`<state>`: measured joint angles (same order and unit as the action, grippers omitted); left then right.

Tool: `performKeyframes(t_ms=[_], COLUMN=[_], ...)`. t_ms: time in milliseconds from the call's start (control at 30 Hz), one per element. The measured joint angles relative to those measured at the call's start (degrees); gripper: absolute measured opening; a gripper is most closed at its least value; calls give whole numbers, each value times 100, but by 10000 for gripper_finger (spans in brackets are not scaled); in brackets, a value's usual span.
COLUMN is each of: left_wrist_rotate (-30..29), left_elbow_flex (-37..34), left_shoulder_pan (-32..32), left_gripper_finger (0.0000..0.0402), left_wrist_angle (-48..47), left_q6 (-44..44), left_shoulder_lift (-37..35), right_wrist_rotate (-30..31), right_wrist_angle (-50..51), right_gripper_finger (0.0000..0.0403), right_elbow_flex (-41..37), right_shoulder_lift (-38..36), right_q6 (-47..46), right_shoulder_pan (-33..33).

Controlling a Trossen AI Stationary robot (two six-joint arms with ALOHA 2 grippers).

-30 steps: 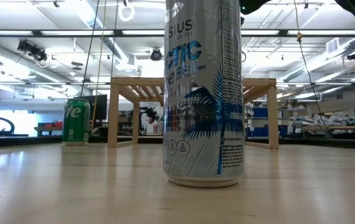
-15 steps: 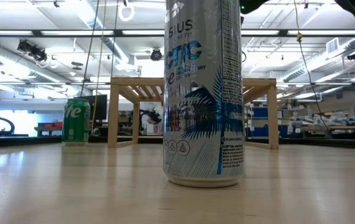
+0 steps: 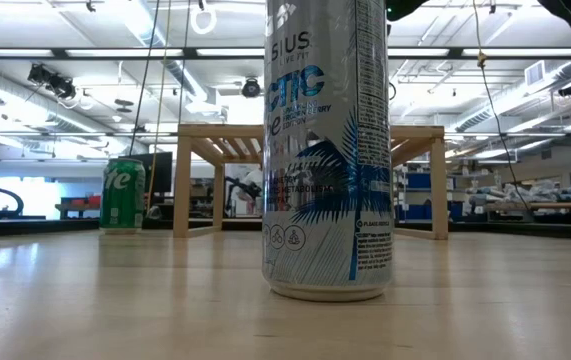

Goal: Place canned beverage on shelf
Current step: Put the left white blue soda can on the shelf

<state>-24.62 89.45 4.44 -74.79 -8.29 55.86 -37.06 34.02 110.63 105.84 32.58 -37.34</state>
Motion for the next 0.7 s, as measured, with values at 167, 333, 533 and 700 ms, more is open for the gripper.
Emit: performKeyframes(t_ms=[167, 333, 533, 700], left_wrist_rotate=[2, 2, 2, 1], left_elbow_flex=[0, 0, 0, 0], left_shoulder_pan=[-1, 0, 1, -1], left_gripper_finger=[299, 299, 299, 299], left_wrist_angle=[1, 1, 0, -1], left_q6=[0, 0, 2, 9], left_shoulder_lift=[0, 0, 0, 0], right_wrist_rotate=[-2, 95, 149, 147], right_wrist_angle=[0, 2, 33, 33], right_gripper_finger=[286, 288, 289, 292], right_elbow_flex=[0, 0, 0, 0], right_shoulder_lift=[0, 0, 0, 0], right_q6=[0, 0, 0, 2], right_shoulder_pan=[0, 0, -2, 0])
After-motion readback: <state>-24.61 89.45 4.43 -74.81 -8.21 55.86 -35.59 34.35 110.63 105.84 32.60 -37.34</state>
